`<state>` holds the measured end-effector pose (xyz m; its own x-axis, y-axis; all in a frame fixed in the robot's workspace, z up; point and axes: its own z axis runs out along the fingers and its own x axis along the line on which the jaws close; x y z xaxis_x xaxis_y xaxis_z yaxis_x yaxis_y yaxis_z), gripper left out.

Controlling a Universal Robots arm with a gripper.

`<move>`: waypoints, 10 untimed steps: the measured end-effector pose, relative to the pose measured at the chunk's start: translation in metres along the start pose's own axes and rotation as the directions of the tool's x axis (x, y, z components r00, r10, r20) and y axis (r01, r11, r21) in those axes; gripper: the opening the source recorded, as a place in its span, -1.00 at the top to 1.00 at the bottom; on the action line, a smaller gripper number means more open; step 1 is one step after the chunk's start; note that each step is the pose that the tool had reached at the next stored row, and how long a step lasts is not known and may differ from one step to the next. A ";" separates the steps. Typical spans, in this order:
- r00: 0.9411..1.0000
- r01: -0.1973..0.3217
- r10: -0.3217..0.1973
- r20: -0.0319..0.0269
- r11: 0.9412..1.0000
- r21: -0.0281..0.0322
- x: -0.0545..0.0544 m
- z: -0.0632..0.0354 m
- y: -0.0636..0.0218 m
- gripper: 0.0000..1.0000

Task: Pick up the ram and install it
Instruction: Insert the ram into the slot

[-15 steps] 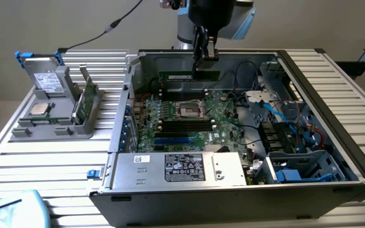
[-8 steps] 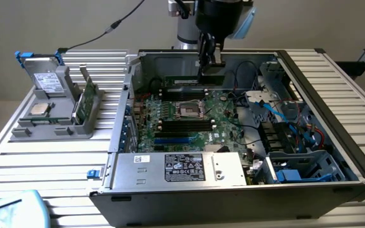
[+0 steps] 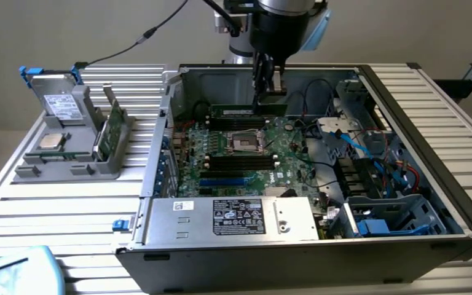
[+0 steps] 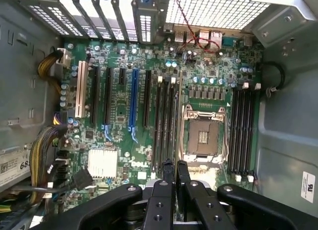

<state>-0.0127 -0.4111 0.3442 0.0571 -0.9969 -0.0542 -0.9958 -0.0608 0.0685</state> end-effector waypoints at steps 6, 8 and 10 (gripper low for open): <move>1.000 -0.002 0.002 0.000 1.000 0.000 0.001 0.0109 0.0010 0.73; 1.000 -0.002 0.002 0.000 1.000 0.000 0.001 0.0146 0.0009 0.73; 1.000 -0.003 0.003 0.000 1.000 0.000 0.001 0.0182 0.0007 0.73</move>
<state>-0.0147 -0.4113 0.3260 0.0545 -0.9970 -0.0541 -0.9959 -0.0582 0.0685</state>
